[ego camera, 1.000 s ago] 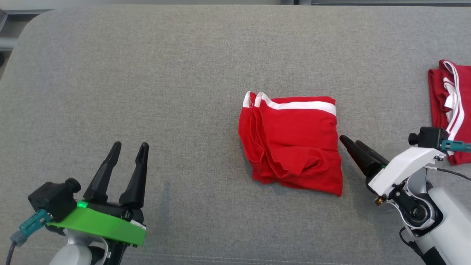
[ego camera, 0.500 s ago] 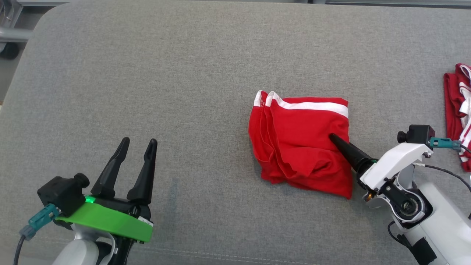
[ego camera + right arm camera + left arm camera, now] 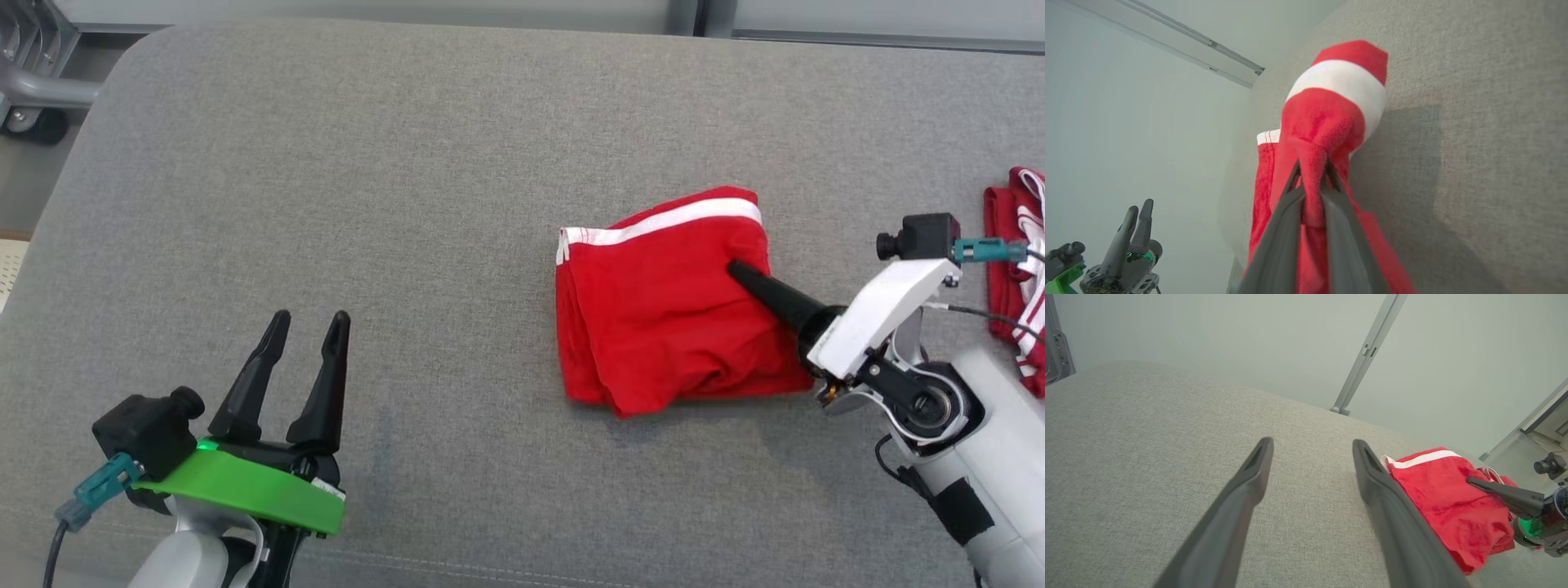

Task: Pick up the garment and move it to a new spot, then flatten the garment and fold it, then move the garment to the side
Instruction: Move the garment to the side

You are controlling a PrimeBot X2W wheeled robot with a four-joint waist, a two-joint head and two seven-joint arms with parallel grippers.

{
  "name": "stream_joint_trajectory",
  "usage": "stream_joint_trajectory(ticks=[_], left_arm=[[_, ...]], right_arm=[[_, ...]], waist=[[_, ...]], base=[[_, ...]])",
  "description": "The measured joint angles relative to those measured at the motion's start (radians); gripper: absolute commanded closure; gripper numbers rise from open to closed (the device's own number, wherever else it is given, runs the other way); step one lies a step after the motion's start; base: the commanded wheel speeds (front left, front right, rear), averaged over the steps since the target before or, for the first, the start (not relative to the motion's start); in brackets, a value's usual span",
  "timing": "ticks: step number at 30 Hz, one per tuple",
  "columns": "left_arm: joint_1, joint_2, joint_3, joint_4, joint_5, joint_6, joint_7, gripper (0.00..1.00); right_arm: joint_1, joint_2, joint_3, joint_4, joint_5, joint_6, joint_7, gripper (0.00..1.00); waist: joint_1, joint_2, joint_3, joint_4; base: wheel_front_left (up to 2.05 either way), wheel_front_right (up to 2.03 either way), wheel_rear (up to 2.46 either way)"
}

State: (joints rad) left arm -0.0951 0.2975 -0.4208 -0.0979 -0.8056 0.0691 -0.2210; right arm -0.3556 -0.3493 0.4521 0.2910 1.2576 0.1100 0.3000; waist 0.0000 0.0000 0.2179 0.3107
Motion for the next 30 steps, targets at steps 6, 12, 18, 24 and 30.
stream_joint_trajectory(ticks=[6, 12, 18, 24, 30], left_arm=[[0.002, -0.007, 0.002, 0.012, -0.001, 0.0, -0.001, 0.0], [0.016, -0.006, 0.021, 0.014, -0.002, 0.0, -0.009, 0.0], [0.019, 0.001, 0.026, -0.002, -0.002, 0.0, -0.009, 0.0], [0.019, 0.006, 0.026, -0.025, -0.002, 0.0, -0.009, 0.0], [0.017, 0.011, 0.023, -0.054, 0.0, 0.0, -0.006, 0.0]], right_arm=[[-0.058, -0.114, 0.012, -0.057, -0.055, 0.003, 0.065, 1.0], [-0.104, -0.214, -0.001, -0.083, -0.091, 0.003, 0.12, 1.0], [-0.11, -0.256, -0.026, -0.097, -0.088, -0.018, 0.163, 1.0], [-0.127, -0.288, -0.066, -0.116, -0.073, -0.052, 0.189, 1.0], [-0.135, -0.322, -0.116, -0.116, -0.052, -0.103, 0.195, 1.0]], waist=[[0.0, 0.0, -0.024, -0.01], [0.0, 0.0, -0.038, -0.032], [0.0, 0.0, -0.041, -0.063], [0.0, 0.0, -0.025, -0.091], [0.0, 0.0, 0.014, -0.113]], base=[[0.0, 0.0, 0.0], [0.0, 0.0, 0.0], [0.0, 0.0, 0.0], [0.0, 0.0, 0.0], [0.0, 0.0, 0.0]])
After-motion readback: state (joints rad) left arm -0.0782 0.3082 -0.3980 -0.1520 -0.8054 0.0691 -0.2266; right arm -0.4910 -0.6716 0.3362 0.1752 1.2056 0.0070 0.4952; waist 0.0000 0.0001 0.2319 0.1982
